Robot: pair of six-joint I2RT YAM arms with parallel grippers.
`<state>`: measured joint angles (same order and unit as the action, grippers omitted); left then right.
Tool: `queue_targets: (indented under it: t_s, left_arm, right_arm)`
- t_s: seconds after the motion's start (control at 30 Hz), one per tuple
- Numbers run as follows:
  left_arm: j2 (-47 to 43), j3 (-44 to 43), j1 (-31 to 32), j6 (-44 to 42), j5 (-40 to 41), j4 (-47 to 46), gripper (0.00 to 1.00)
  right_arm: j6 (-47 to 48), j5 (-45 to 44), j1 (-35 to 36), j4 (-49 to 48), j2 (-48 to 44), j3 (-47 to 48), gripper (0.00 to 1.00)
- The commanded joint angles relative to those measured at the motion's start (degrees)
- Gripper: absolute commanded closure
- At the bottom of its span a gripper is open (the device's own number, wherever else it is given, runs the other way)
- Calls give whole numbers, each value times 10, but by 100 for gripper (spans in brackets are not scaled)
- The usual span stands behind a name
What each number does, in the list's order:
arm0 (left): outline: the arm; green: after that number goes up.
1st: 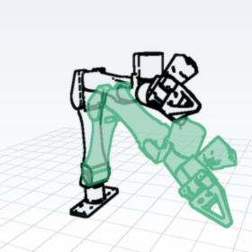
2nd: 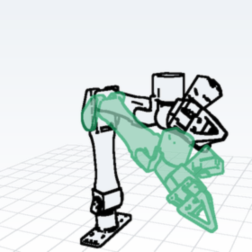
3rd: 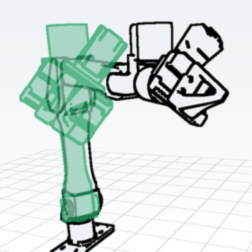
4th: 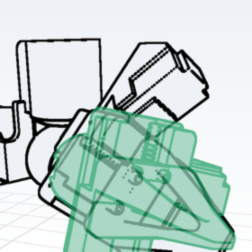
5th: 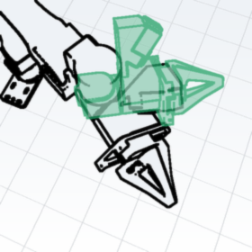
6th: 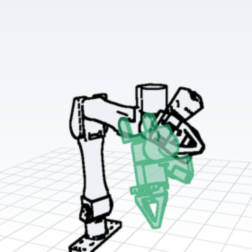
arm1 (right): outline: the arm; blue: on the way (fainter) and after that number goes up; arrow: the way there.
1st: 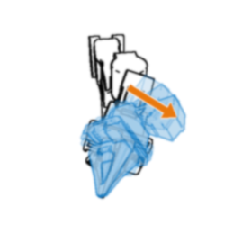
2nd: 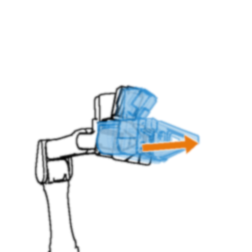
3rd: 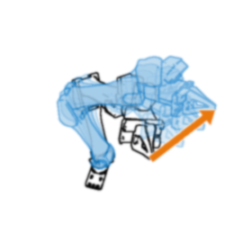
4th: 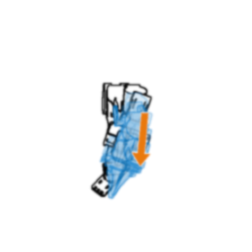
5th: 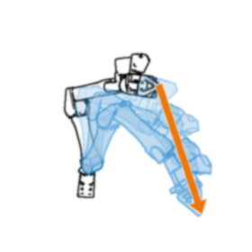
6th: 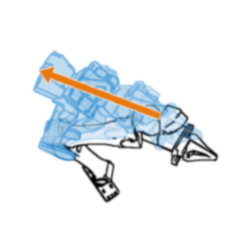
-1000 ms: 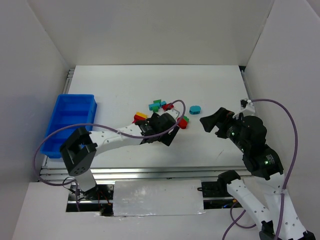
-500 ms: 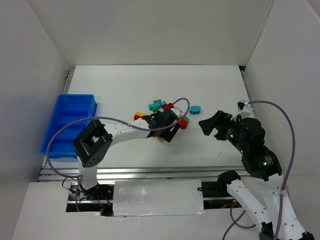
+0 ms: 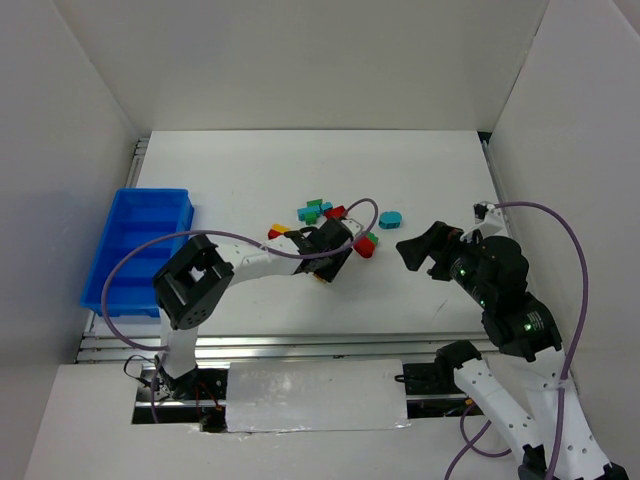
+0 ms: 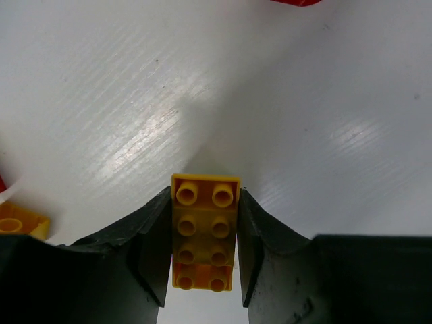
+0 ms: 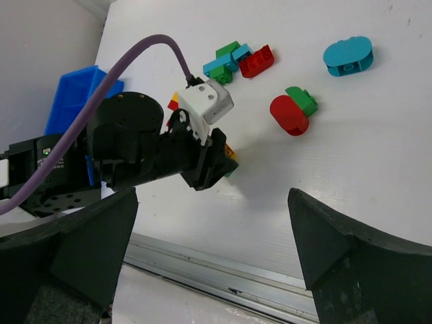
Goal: Sort the legos into containers by color
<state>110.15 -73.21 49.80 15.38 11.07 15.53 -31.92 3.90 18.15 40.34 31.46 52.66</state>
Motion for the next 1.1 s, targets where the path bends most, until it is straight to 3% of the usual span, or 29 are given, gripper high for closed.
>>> queue_targets:
  t_s: [0.0,0.07,0.2,0.37,0.4,0.53,0.57,0.67,0.8,0.93,1.07]
  left_arm:
    - [-13,5,2,-2,-25,-7,73]
    - [-30,-3,2,0,-30,6,90]
    - [-82,-18,3,10,-45,29,100]
    - [-212,6,0,54,-108,12,100]
    - [-234,14,-2,61,-150,3,100]
    - [-317,41,-18,92,-249,-23,100]
    - [-342,43,-22,96,-264,-24,100]
    - [-381,46,-41,120,-340,-41,100]
    - [-419,63,-57,159,-434,-97,100]
    - [-437,90,-59,183,-493,-170,100]
    - [-441,110,-59,211,-524,-232,100]
  right_arm:
    - [3,1,4,-36,4,-13,0]
    - [-1,3,4,-42,6,-17,0]
    - [-6,13,4,-65,12,-37,0]
    - [-14,80,3,-150,0,-98,0]
    - [-12,98,1,-166,-2,-108,0]
    - [0,259,0,-314,-8,-157,0]
    - [-4,344,0,-349,-9,-178,0]
    - [-35,447,0,-476,-12,-212,0]
    - [-84,496,0,-612,-3,-233,1]
    - [-206,530,0,-785,16,-269,3]
    - [-206,523,14,-790,38,-266,4]
